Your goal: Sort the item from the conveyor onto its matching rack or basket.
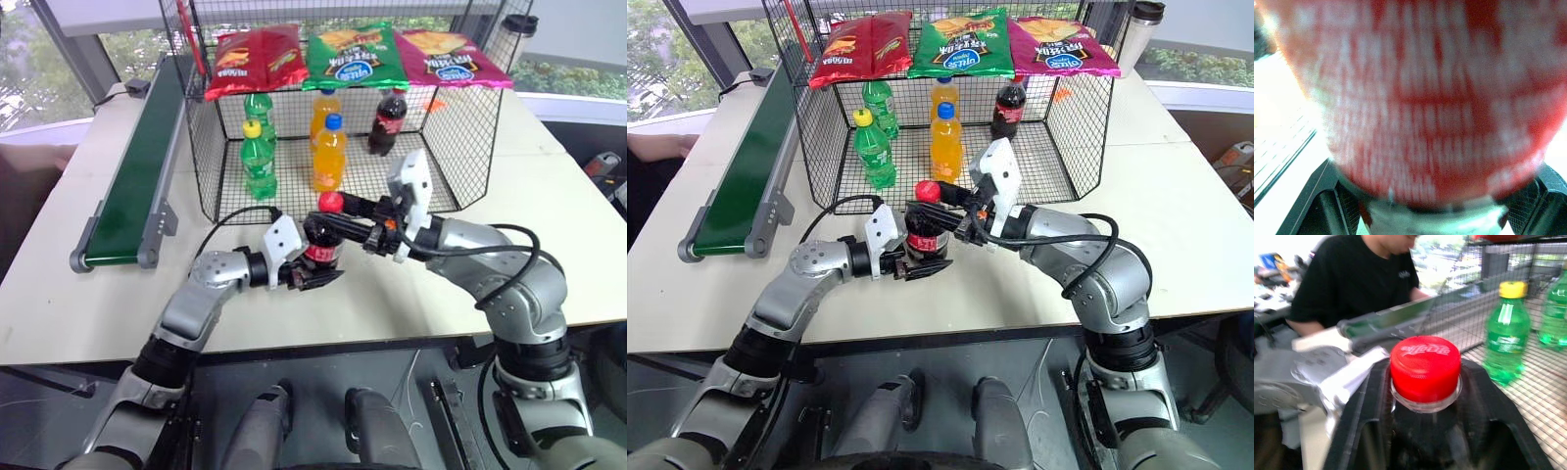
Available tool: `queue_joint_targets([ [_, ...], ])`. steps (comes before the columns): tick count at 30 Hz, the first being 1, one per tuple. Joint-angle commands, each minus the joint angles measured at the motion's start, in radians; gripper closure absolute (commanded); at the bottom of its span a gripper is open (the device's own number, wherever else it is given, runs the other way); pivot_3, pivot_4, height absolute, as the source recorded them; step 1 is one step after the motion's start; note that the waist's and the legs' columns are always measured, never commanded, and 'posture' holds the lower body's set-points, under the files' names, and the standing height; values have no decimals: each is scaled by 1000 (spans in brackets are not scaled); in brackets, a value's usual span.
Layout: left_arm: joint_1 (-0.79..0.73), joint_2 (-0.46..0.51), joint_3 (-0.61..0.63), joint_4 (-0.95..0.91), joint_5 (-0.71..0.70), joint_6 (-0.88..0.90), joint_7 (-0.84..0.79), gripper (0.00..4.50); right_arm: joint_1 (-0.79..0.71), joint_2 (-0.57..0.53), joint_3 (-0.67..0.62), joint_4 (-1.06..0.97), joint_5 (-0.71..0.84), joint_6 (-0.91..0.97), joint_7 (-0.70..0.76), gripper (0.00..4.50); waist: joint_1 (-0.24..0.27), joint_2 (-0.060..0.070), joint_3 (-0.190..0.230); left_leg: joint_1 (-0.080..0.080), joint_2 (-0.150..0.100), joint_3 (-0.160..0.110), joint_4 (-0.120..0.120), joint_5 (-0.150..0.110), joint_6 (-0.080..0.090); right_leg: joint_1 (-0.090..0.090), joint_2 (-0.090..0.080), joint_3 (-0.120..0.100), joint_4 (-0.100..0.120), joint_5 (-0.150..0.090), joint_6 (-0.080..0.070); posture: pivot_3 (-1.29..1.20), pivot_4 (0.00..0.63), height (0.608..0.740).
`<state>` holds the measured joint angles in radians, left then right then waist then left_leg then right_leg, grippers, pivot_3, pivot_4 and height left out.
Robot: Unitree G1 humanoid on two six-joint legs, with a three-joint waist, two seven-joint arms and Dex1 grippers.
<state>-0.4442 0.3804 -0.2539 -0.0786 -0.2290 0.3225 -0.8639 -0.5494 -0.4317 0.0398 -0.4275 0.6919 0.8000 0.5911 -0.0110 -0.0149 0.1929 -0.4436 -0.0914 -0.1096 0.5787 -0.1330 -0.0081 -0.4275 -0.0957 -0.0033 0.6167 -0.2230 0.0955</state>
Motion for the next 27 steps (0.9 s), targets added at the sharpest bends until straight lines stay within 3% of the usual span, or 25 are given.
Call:
queue_joint_targets([
  [1,-30,-18,3,-55,-10,-27,-3,1487,-28,20,-13,-18,16,-7,-13,3313,0,0,0,0,0,0,0,0,0,0,0,0,0,0,0,0,150,738],
  [7,-38,-23,6,-45,3,-17,12,1487,-32,19,-16,-24,24,13,-17,3313,0,0,0,0,0,0,0,0,0,0,0,0,0,0,0,0,150,738],
  [10,-50,-41,18,-24,3,-33,31,70,-34,20,-19,-26,26,21,-21,3313,2,0,0,0,0,0,0,0,0,0,0,0,0,0,0,0,150,738],
  [18,-59,-47,27,-8,10,-43,54,70,-38,20,-24,-25,16,28,-31,3313,-1,0,0,0,0,0,1,0,0,0,0,0,1,0,0,0,150,738],
  [27,36,47,121,-161,-69,98,73,70,-82,9,-83,64,-61,-3,-125,3313,-3,0,0,0,0,0,1,0,0,0,1,0,2,0,0,0,150,738],
])
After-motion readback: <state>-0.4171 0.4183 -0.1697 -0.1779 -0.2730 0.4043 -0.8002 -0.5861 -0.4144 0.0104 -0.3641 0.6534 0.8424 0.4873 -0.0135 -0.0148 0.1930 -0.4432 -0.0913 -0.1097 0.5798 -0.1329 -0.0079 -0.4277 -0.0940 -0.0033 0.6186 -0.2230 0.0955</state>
